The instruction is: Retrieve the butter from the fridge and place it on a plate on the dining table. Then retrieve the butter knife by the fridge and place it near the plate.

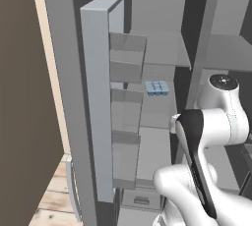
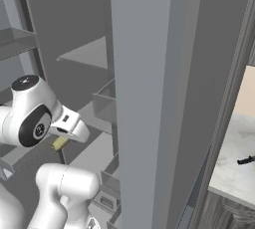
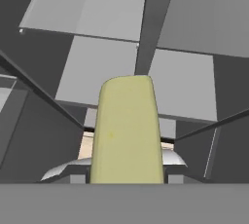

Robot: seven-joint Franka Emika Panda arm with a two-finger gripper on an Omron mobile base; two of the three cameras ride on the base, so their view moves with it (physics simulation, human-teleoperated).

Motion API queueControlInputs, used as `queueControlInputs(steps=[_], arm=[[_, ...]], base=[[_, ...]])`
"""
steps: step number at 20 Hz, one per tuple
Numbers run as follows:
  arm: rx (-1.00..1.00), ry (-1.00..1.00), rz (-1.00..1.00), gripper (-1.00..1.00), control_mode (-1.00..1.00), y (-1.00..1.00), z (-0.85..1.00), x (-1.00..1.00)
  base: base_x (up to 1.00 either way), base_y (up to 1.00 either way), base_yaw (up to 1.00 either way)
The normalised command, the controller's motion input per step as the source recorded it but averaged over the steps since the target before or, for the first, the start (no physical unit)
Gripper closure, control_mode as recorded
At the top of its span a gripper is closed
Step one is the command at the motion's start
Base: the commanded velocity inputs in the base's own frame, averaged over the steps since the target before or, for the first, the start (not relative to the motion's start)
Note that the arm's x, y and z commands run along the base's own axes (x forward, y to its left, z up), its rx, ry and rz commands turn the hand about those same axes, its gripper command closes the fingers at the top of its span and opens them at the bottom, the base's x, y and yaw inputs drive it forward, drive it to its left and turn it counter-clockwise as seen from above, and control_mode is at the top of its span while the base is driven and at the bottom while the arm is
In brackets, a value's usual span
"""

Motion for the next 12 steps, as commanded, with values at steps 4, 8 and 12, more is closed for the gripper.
queueControlInputs(steps=[4,8,12], arm=[[0.01,0.06,0.0,1.0,-1.0,-0.01,-0.06,0.0],[0.01,0.0,0.0,1.0,-1.0,0.0,0.0,-0.01],[0.0,0.0,0.0,1.0,-1.0,0.0,-0.03,-0.05]], base=[[0.0,0.0,0.0],[0.0,0.0,0.0],[0.0,0.0,0.0]])
